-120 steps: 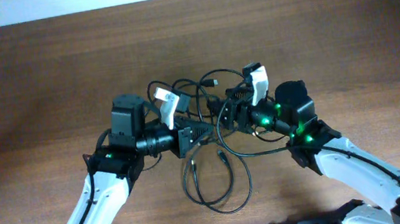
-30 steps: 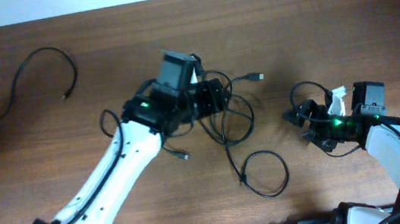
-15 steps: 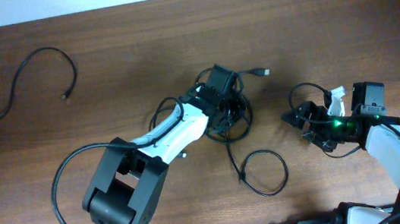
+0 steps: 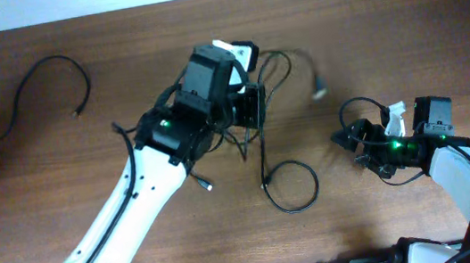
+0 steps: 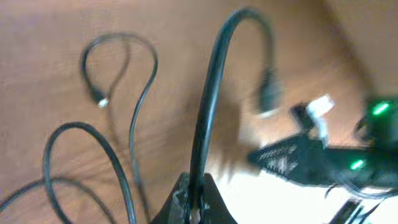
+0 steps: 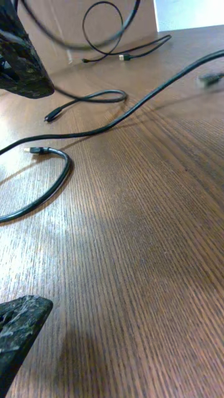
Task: Untangle cables
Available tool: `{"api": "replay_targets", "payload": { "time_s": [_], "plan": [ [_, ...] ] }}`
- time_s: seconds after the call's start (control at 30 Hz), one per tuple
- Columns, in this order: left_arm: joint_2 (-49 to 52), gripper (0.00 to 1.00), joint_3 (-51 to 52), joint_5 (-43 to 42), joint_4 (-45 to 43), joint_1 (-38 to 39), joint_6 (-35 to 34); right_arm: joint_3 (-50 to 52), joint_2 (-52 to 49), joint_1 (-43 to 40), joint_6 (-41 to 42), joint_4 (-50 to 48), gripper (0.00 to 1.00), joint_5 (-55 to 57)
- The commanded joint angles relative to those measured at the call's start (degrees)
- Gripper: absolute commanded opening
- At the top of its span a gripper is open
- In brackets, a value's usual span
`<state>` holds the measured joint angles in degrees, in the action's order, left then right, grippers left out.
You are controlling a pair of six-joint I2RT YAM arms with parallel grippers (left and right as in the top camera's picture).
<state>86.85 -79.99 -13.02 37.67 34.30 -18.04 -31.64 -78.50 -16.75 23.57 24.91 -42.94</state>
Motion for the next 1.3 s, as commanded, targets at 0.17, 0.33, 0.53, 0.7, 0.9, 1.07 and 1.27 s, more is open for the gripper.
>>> {"api": "replay_targets", "payload": {
  "time_s": [0.17, 0.33, 0.53, 0.7, 0.9, 1.07, 1.27],
  "plan": [
    [0.59, 0.00, 0.17, 14.36, 2.75, -0.13, 7.45, -0.04, 0.02, -0.15, -0.85, -0.04, 0.99, 0.33],
    [-1.79, 0.00, 0.15, 14.32, 4.66, -3.17, 7.43, -0.04, 0.02, -0.15, -0.85, -0.04, 0.99, 0.33],
    [-11.67, 0.00, 0.17, 14.32, 4.74, -11.30, 7.08, -0.04, 0.02, -0.13, -0.85, -0.04, 0.99, 0.33],
    [-14.99, 0.00, 0.17, 14.12, 7.50, -15.39, -0.42, -0.04, 0.02, -0.13, -0.61, -0.15, 0.99, -2.08],
    [-14.97, 0.00, 0.17, 11.80, 10.82, -15.85, -0.59, -0.04, 0.02, 2.71, -9.84, 2.99, 0.99, -29.29],
    [-13.99, 0.00, 0.17, 16.15, 10.49, -15.85, -0.04, -0.04, 0.02, 15.98, -9.60, -6.80, 0.97, -19.98],
    [-14.80, 0.00, 0.15, 42.60, 2.14, -19.78, 0.98, -0.04, 0.02, 25.75, -9.62, -6.75, 0.99, -9.33]
  ]
}}
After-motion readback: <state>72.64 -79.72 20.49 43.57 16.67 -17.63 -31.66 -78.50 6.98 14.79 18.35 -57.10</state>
